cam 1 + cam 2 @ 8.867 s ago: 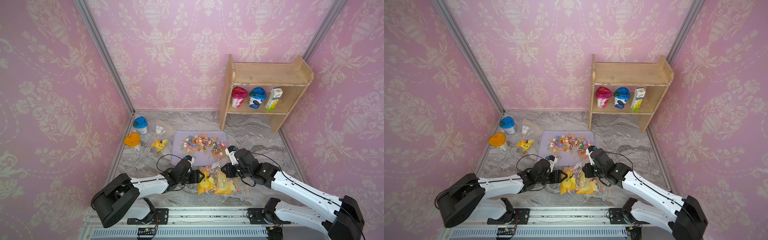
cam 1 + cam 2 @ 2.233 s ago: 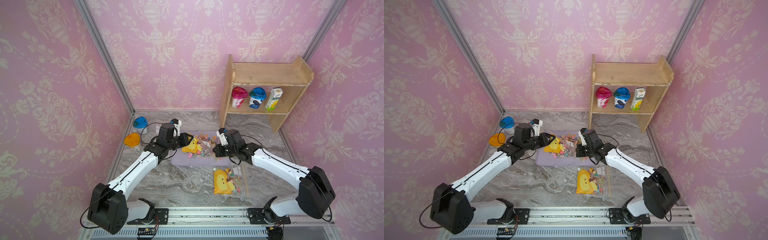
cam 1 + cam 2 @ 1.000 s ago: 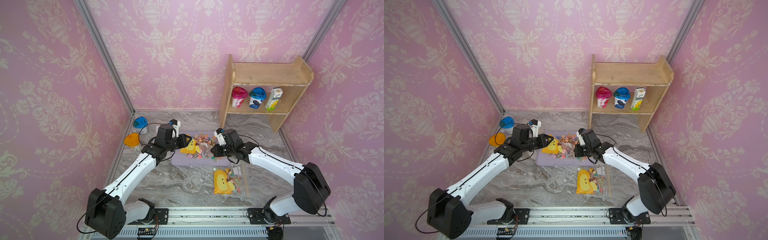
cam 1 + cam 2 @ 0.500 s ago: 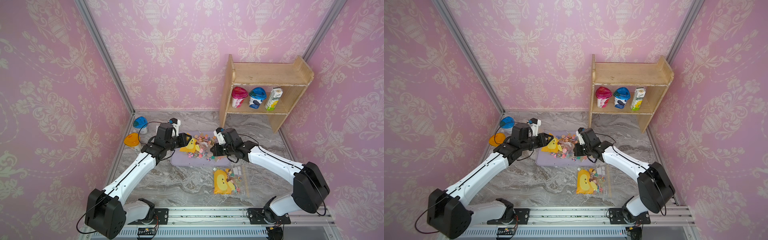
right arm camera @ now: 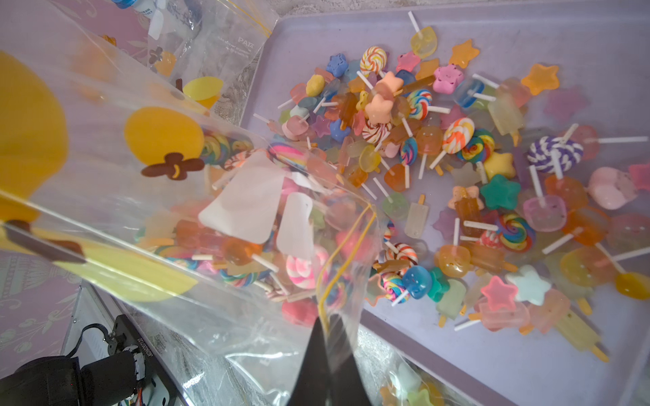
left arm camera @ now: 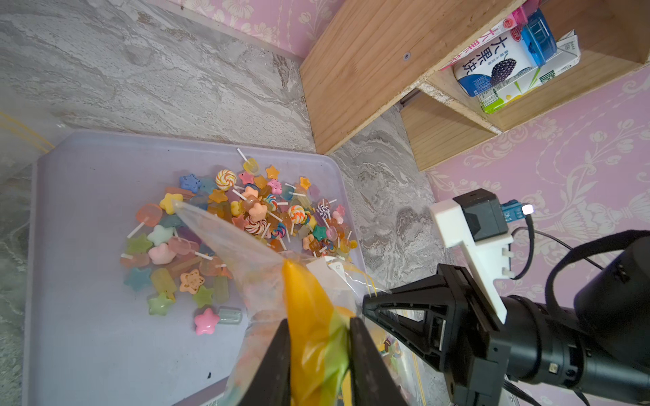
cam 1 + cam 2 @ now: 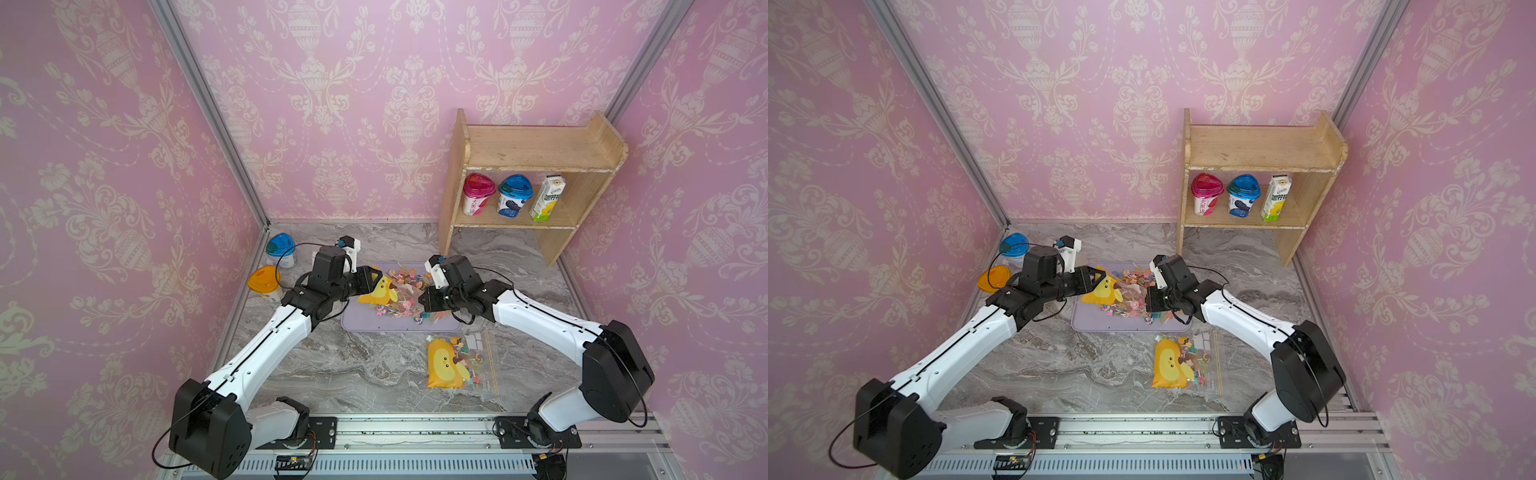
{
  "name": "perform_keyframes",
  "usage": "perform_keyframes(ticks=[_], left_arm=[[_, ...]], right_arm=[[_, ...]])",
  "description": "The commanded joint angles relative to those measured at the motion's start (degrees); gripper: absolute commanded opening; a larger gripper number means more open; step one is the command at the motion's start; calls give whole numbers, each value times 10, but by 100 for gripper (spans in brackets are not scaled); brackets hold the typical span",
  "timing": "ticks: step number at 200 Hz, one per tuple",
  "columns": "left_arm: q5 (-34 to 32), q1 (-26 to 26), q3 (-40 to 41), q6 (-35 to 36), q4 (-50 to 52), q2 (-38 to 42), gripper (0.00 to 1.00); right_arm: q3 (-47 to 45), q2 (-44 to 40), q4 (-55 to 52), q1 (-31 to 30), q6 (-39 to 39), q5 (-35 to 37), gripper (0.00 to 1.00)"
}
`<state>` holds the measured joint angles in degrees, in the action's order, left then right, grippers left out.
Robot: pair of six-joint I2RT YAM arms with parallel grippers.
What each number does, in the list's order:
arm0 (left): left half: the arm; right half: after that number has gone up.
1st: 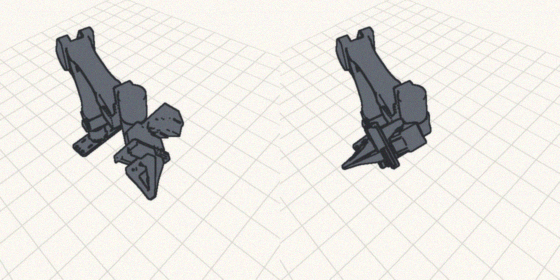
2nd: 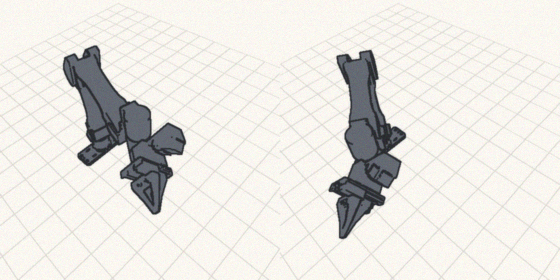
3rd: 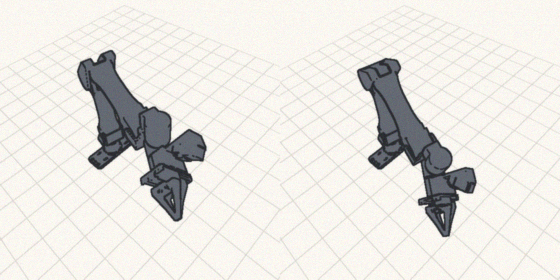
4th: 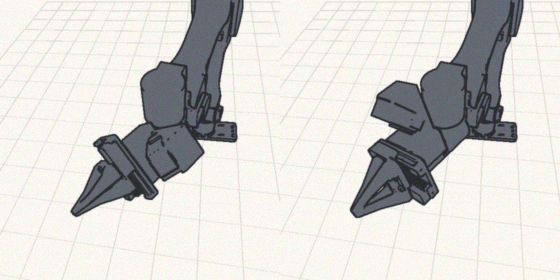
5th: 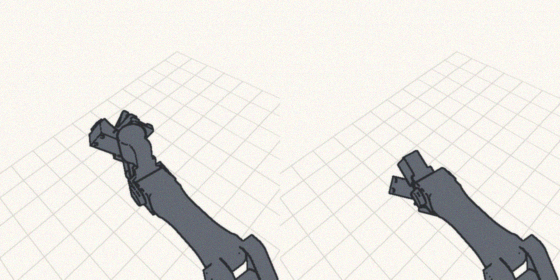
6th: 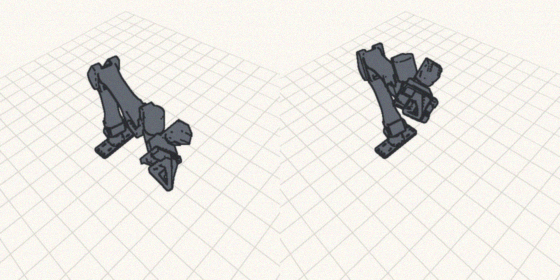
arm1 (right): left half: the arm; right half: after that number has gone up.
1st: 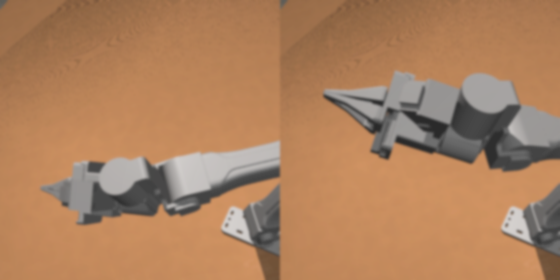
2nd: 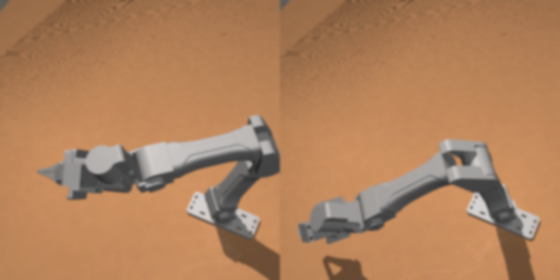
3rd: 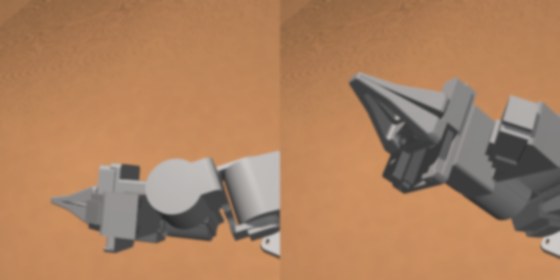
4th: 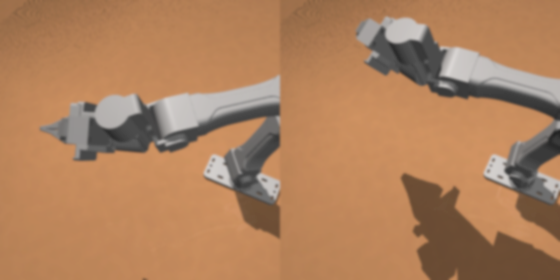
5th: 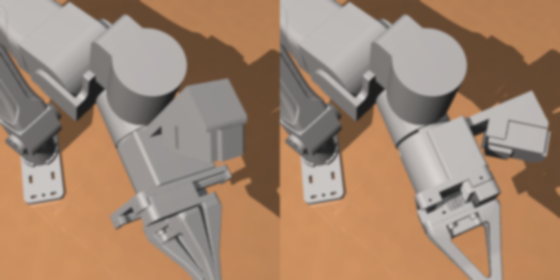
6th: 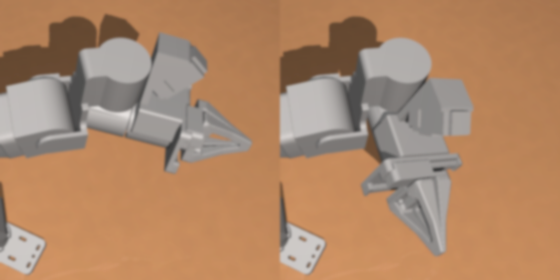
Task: Pour candies out of the ziploc bag
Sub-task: 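Pour the candies out of the ziploc bag onto the tray.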
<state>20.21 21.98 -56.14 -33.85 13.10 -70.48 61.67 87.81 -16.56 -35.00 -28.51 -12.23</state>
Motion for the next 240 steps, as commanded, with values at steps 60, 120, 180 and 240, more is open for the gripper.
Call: perform_keyframes(ticks=[60, 120, 180, 240], left_arm=[[-43, -9, -39, 23, -42, 26, 0], [-47, -10, -34, 24, -45, 29, 0], [-48, -11, -30, 26, -45, 32, 0], [-49, -12, -22, 22, -49, 33, 0]], right_arm=[[10, 15, -62, 0, 2, 30, 1], [8, 20, -61, 0, 2, 28, 1], [13, 23, -66, -1, 5, 29, 1], [12, 20, -62, -4, 2, 31, 1]])
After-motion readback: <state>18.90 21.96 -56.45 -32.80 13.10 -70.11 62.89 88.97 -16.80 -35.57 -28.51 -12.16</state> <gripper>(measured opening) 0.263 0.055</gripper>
